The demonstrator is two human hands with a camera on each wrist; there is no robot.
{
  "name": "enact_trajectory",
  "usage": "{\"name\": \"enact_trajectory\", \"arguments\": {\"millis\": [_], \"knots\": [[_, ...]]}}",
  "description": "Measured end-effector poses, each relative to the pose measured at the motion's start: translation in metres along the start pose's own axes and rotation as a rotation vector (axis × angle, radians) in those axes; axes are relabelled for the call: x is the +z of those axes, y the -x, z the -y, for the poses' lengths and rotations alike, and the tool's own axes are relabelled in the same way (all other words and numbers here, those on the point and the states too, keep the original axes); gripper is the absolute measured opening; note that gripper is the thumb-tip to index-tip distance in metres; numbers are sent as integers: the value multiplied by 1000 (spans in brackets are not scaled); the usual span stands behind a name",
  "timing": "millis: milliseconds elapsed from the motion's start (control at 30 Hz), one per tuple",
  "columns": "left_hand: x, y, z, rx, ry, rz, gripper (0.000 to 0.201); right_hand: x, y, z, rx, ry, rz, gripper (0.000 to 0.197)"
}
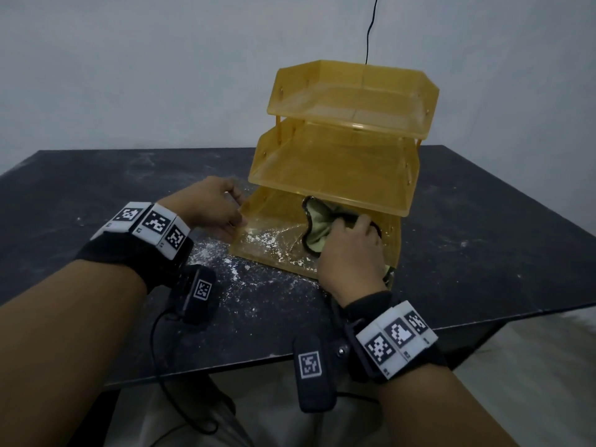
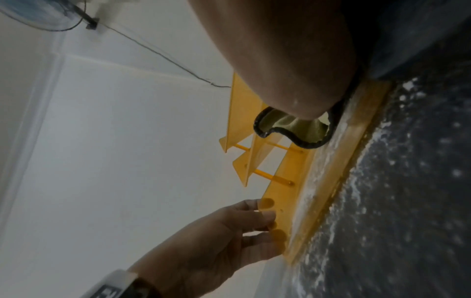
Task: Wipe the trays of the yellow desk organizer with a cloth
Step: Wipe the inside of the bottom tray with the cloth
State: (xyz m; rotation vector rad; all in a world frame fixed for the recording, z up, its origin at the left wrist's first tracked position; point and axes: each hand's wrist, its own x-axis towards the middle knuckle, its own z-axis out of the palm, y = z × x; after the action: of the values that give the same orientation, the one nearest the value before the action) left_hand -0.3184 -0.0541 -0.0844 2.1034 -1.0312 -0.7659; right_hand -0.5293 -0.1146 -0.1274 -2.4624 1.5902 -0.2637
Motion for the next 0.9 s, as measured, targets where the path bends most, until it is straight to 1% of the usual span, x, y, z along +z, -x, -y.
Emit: {"name": "enact_trajectory", "arguments": {"millis": [67,200,233,300,367,433,467,567,600,667,700,733,767,833,900], "knots": [[1,-1,0,6,-13,2,27,-1,-7,-4,12,-41,54,63],[0,0,1,22,-8,5,28,-6,-25,-8,103,-224,147,63],[0,1,1,25,-3,5,28,-5,-28,-8,86,-233,164,62],[0,2,3,28,10,4,28,-4,-31,-3,-3,-198,178,59],[1,3,3,31,22,8,28,0,-28,4,-101,-128,169,61],[1,3,3,35,26,4,27,5,-23,9,-155,-101,142,63],[2,3,3,36,28,2,27,6,-20,9,-159,-104,117,59],[2,3,4,43,34,5,26,4,-17,5,-102,-184,-1,24],[2,3,5,46,39,5,26,4,-17,4,-94,-197,-27,27],[0,3,7,53,48,7,25,3,-15,3,-146,-177,-30,54],[0,3,8,56,48,7,25,2,-15,2,-181,-132,-19,62],[0,3,8,59,46,7,24,1,-16,2,-204,-91,-6,62],[-1,3,8,62,44,6,24,-1,-17,1,-192,-69,22,56],[0,4,8,65,50,8,23,-2,-24,-2,-123,-82,75,50],[0,4,8,70,49,10,22,-5,-27,-1,-88,-92,131,51]]}}
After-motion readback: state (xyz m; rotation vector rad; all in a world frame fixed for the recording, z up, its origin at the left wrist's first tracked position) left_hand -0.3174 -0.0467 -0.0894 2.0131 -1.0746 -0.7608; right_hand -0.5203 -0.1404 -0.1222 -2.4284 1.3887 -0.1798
